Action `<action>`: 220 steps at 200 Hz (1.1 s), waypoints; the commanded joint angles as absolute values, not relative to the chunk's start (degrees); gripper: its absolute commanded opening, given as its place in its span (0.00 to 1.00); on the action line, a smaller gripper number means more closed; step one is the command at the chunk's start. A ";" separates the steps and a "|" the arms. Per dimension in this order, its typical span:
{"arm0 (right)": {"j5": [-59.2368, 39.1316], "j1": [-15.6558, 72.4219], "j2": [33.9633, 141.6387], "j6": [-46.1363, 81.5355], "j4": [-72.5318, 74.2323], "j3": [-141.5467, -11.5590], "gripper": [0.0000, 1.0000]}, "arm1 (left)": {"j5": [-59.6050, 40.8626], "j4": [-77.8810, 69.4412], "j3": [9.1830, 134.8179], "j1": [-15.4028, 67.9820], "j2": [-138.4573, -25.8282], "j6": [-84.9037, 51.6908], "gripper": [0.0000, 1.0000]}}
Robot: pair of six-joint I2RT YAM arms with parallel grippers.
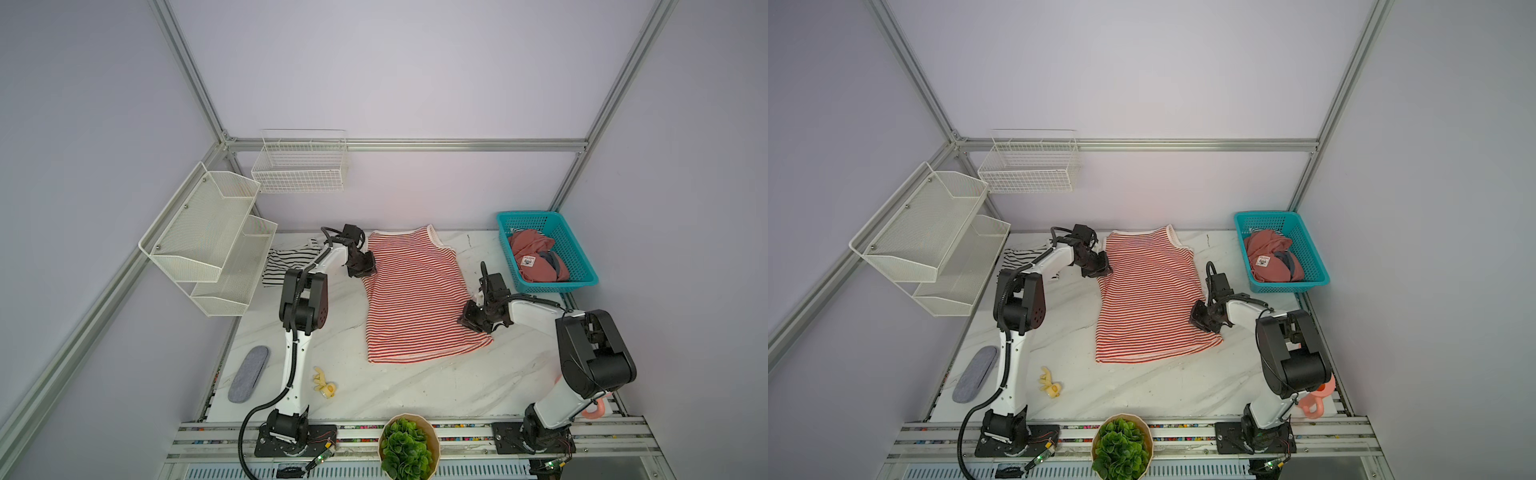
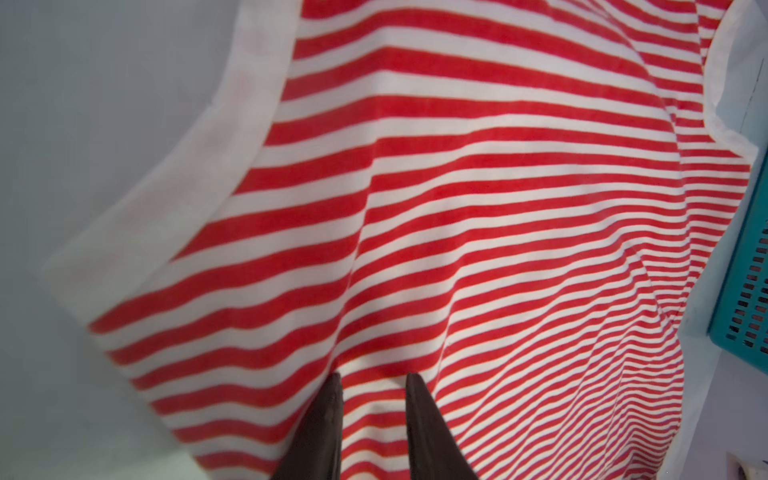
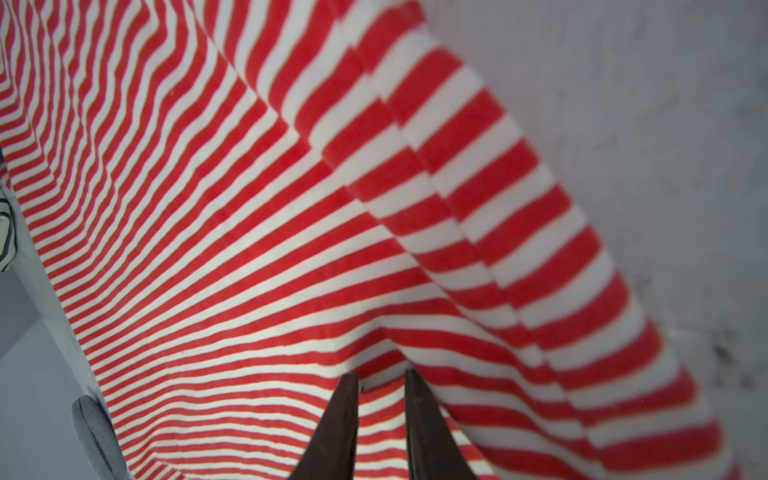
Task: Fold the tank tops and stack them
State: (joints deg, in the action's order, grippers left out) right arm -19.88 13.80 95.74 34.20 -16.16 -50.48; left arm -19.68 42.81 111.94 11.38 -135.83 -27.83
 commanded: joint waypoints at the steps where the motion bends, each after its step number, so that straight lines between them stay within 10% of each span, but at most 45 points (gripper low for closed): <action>1: -11.08 12.09 98.58 33.71 -21.73 -52.27 0.24 | -17.04 45.34 102.66 11.25 -132.20 -26.95 0.28; 113: -7.08 8.17 117.96 22.13 -31.82 -77.36 0.25 | -21.97 31.39 59.57 17.76 -108.35 -39.16 0.27; 220: -5.20 9.44 75.69 28.04 -52.95 -77.83 0.27 | -23.16 35.38 73.30 20.87 -104.92 -37.61 0.30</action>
State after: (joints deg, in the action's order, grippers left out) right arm -6.66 9.06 81.25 25.52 -42.48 -77.65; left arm -22.83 33.65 66.48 20.40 -105.19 -38.37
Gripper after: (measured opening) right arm 0.270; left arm 0.288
